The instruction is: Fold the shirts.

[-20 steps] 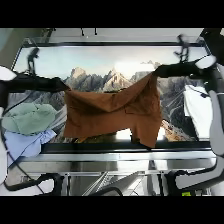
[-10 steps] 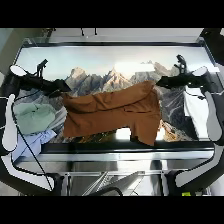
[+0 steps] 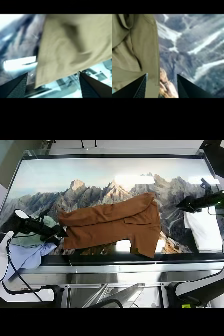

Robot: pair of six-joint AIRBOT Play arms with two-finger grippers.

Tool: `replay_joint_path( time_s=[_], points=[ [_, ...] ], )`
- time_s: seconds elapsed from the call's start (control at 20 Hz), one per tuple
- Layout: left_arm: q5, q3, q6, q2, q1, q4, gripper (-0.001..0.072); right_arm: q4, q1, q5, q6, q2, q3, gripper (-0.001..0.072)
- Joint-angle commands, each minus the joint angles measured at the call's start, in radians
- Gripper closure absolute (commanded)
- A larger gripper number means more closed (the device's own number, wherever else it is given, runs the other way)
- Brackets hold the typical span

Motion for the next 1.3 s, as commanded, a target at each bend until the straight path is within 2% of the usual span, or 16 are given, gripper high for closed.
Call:
replay_joint_path(
  time_s=[0.0,0.15,0.2,0.35,0.4,0.5,0.55,0.85,1.25],
  points=[
    [0.087,-0.100,0.068,0.016,0.003,-0.005,0.0008,-0.003,-0.030,0.030,0.000,0.002,0.000,0.0285],
    [0.128,-0.126,0.142,0.016,-0.015,-0.093,0.0011,-0.003,-0.030,0.030,-0.001,0.002,0.000,0.0285],
    [0.135,-0.126,0.146,0.013,-0.029,-0.086,0.0116,-0.003,-0.030,0.030,-0.003,0.002,0.000,0.0285],
    [0.116,-0.126,0.151,-0.021,-0.069,-0.092,0.0135,-0.003,-0.030,0.031,-0.008,0.001,-0.001,0.0285],
    [0.109,-0.125,0.152,-0.032,-0.082,-0.091,0.0180,-0.003,-0.030,0.035,-0.012,0.001,-0.002,0.0285],
    [0.108,-0.125,0.167,-0.039,-0.102,-0.089,0.0595,-0.003,-0.029,0.042,-0.022,0.001,-0.030,0.0285],
    [0.109,-0.125,0.177,-0.034,-0.103,-0.089,0.0693,-0.003,-0.029,0.042,-0.031,0.001,-0.056,0.0285],
    [0.106,-0.125,0.170,0.089,-0.022,-0.089,0.0693,0.043,0.014,-0.038,-0.095,-0.002,-0.283,0.0285],
    [0.115,-0.125,0.171,0.140,0.012,-0.089,0.0693,0.075,0.255,-0.084,-0.094,-0.108,-0.304,0.0286]
  ],
)
